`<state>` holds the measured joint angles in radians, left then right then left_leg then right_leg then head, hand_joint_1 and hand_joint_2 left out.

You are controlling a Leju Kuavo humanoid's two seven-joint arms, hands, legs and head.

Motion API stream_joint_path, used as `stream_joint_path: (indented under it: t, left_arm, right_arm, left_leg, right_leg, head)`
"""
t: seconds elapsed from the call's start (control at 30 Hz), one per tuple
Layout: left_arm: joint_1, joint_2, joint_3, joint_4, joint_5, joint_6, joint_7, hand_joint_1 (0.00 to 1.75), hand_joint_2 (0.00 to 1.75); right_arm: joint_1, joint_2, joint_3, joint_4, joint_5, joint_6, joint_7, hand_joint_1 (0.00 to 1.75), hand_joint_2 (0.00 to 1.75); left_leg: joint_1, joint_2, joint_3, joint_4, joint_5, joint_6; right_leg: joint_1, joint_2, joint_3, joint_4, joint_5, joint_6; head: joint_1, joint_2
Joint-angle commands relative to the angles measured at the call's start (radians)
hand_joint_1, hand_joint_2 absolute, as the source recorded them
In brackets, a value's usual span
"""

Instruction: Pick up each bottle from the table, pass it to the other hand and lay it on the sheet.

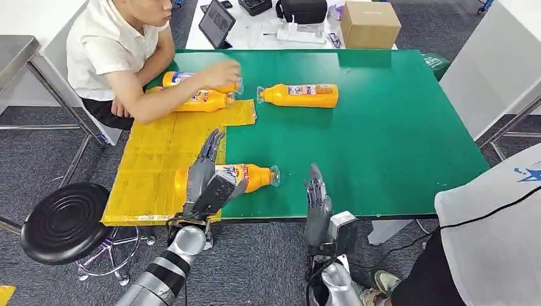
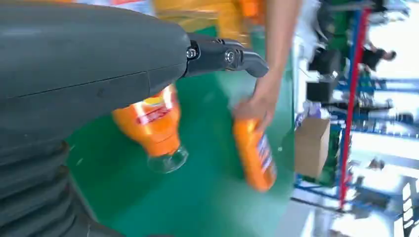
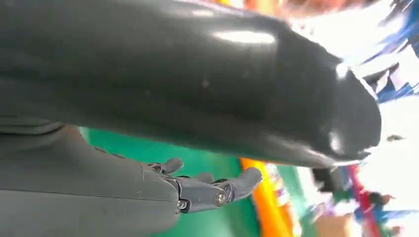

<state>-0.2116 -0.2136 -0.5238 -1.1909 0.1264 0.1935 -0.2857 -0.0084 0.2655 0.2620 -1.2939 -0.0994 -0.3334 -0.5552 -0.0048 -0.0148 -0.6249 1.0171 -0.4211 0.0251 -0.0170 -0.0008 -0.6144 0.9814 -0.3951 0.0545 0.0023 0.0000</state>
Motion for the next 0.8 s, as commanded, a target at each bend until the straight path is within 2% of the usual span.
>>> stream_joint_path:
  t: [0.03, 0.1, 0.17, 0.2, 0.23, 0.27, 0.3, 0.47, 0.5, 0.57, 0.67, 0.7, 0.73, 0.77, 0.8]
  left_arm:
    - [0.108, 0.134, 0.056, -0.255, 0.183, -0.004, -0.071, 0.00, 1.75]
    - [0.119, 0.148, 0.120, -0.266, 0.286, -0.103, -0.036, 0.00, 1.75]
    - [0.137, 0.145, 0.210, -0.281, 0.297, -0.140, -0.064, 0.00, 1.75]
    - [0.141, 0.141, 0.235, -0.292, 0.287, -0.147, -0.073, 0.00, 1.75]
    - [0.145, 0.140, 0.241, -0.302, 0.285, -0.149, -0.072, 0.00, 1.75]
    - [0.145, 0.140, 0.241, -0.302, 0.285, -0.149, -0.072, 0.00, 1.75]
    - [0.146, 0.136, 0.238, -0.306, 0.284, -0.150, -0.071, 0.00, 1.75]
    - [0.149, 0.129, 0.236, -0.307, 0.278, -0.150, -0.069, 0.00, 1.75]
    - [0.152, 0.117, 0.247, -0.312, 0.269, -0.141, -0.081, 0.00, 1.75]
    - [0.150, 0.107, 0.260, -0.321, 0.235, -0.116, -0.101, 0.00, 1.75]
    - [0.151, 0.087, 0.253, -0.323, 0.227, -0.109, -0.077, 0.00, 1.75]
    - [0.151, 0.089, 0.244, -0.321, 0.219, -0.111, -0.071, 0.00, 1.75]
    - [0.150, 0.089, 0.230, -0.310, 0.212, -0.116, -0.064, 0.00, 1.75]
    - [0.150, 0.089, 0.230, -0.310, 0.212, -0.116, -0.064, 0.00, 1.75]
    - [0.146, 0.087, 0.228, -0.299, 0.213, -0.113, -0.057, 0.00, 1.75]
  right_arm:
    - [-0.021, -0.224, 0.066, -0.134, 0.499, -0.247, -0.047, 0.00, 1.75]
    - [-0.060, -0.242, 0.050, -0.060, 0.576, -0.257, -0.043, 0.00, 1.75]
    - [-0.103, -0.250, 0.037, 0.032, 0.668, -0.268, -0.048, 0.00, 1.75]
    - [-0.116, -0.250, 0.037, 0.057, 0.710, -0.293, -0.041, 0.00, 1.75]
    - [-0.121, -0.247, 0.037, 0.070, 0.712, -0.293, -0.041, 0.00, 1.75]
    - [-0.121, -0.247, 0.037, 0.070, 0.712, -0.293, -0.041, 0.00, 1.75]
    - [-0.121, -0.243, 0.039, 0.071, 0.715, -0.296, -0.041, 0.00, 1.75]
    - [-0.117, -0.240, 0.043, 0.064, 0.721, -0.300, -0.038, 0.00, 1.75]
    - [-0.124, -0.247, 0.053, 0.077, 0.764, -0.313, -0.015, 0.00, 1.75]
    - [-0.154, -0.251, 0.069, 0.129, 0.854, -0.365, 0.015, 0.00, 1.75]
    - [-0.178, -0.225, -0.007, 0.183, 1.128, -0.365, 0.063, 0.00, 1.75]
    - [-0.186, -0.223, -0.017, 0.198, 1.168, -0.365, 0.075, 0.00, 1.75]
    - [-0.229, -0.226, -0.031, 0.263, 1.263, -0.365, 0.118, 0.00, 1.75]
    - [-0.229, -0.226, -0.031, 0.263, 1.263, -0.365, 0.118, 0.00, 1.75]
    - [-0.271, -0.231, -0.027, 0.329, 1.286, -0.365, 0.138, 0.00, 1.75]
  left_leg:
    - [0.001, 0.002, 0.004, 0.000, -0.002, -0.001]
    - [0.002, 0.004, 0.008, 0.001, -0.005, -0.002]
    - [0.001, 0.003, 0.005, -0.002, -0.001, -0.001]
    - [0.001, 0.007, 0.008, -0.003, -0.002, -0.002]
    - [0.001, 0.007, 0.004, -0.001, -0.001, -0.001]
    - [0.002, 0.011, 0.008, -0.002, -0.003, -0.003]
    - [0.001, 0.007, 0.005, -0.001, -0.002, -0.002]
    - [0.001, 0.003, 0.004, -0.001, 0.000, -0.001]
    - [0.001, 0.004, 0.007, -0.001, -0.002, -0.002]
    - [0.001, 0.004, 0.004, -0.001, -0.001, -0.001]
    - [0.001, 0.004, 0.004, -0.001, -0.001, -0.001]
    - [0.001, 0.004, 0.005, 0.000, -0.001, -0.002]
    - [0.001, 0.003, 0.002, -0.001, 0.000, -0.001]
    - [0.001, 0.003, 0.004, -0.001, -0.001, -0.001]
    - [0.001, 0.004, 0.006, -0.001, -0.001, -0.002]
  right_leg:
    - [0.001, 0.001, 0.004, 0.000, -0.002, -0.002]
    - [0.002, 0.003, 0.007, 0.000, -0.003, -0.003]
    - [0.001, 0.003, 0.005, -0.003, 0.000, -0.002]
    - [0.001, 0.007, 0.007, -0.004, 0.001, -0.003]
    - [0.001, 0.007, 0.003, -0.003, 0.001, -0.002]
    - [0.002, 0.010, 0.006, -0.003, 0.001, -0.003]
    - [0.001, 0.005, 0.003, -0.002, 0.001, -0.002]
    - [0.001, 0.001, 0.003, -0.001, 0.000, -0.002]
    - [0.002, 0.003, 0.006, -0.001, -0.001, -0.003]
    - [0.001, 0.002, 0.003, -0.001, 0.000, -0.001]
    - [0.001, 0.002, 0.003, -0.001, 0.000, -0.001]
    - [0.001, 0.003, 0.005, -0.001, 0.000, -0.002]
    - [0.001, 0.002, 0.002, -0.001, 0.000, -0.001]
    - [0.001, 0.002, 0.004, -0.001, 0.000, -0.002]
    - [0.002, 0.002, 0.006, -0.001, -0.001, -0.002]
  head:
    - [0.000, 0.000]
    - [0.000, 0.000]
    - [0.000, 0.000]
    - [0.000, 0.000]
    - [0.000, 0.000]
    - [0.000, 0.000]
    - [0.001, 0.000]
    - [0.000, 0.000]
    - [0.000, 0.000]
    - [0.000, 0.000]
    - [0.000, 0.000]
    - [0.000, 0.000]
    - [0.000, 0.000]
    - [0.000, 0.000]
    - [0.000, 0.000]
